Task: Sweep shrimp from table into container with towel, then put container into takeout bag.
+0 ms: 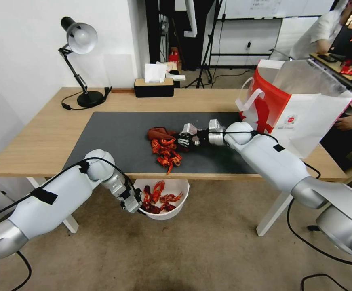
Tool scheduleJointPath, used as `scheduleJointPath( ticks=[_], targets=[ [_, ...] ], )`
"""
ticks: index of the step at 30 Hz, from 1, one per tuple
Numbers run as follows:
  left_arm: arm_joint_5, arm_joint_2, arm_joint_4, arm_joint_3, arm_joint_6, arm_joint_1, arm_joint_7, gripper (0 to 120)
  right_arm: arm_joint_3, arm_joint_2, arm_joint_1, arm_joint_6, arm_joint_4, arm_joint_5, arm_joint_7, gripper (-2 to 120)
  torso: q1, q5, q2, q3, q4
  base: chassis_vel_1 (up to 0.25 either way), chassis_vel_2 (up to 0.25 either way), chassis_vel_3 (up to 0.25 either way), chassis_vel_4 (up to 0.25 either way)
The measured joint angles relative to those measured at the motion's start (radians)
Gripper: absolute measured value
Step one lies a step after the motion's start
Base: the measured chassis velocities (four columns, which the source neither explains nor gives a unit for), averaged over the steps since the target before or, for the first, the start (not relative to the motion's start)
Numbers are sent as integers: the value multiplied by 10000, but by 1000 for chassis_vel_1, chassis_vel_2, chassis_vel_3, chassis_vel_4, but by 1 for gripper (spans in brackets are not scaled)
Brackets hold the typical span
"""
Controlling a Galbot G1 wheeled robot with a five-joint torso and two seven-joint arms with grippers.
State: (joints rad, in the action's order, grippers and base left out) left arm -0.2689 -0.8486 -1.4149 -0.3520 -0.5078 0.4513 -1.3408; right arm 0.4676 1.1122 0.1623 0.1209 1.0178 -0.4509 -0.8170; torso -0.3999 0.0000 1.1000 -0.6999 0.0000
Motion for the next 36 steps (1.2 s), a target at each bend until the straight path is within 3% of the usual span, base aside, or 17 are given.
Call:
scheduleJointPath(
  ticks=[19, 36],
  targets=[
    [164, 278, -173, -55, 10, -109, -5, 0, -67, -721, 553, 90, 905, -113, -246, 7, 1, 0, 1, 2, -2, 0, 0, 0, 0],
    [199, 247, -56, 17, 3, -24, 1, 0, -99, -963, 857, 97, 1623, -181, -313, 7, -2, -1, -2, -1, 0, 0, 0, 0, 0]
  ],
)
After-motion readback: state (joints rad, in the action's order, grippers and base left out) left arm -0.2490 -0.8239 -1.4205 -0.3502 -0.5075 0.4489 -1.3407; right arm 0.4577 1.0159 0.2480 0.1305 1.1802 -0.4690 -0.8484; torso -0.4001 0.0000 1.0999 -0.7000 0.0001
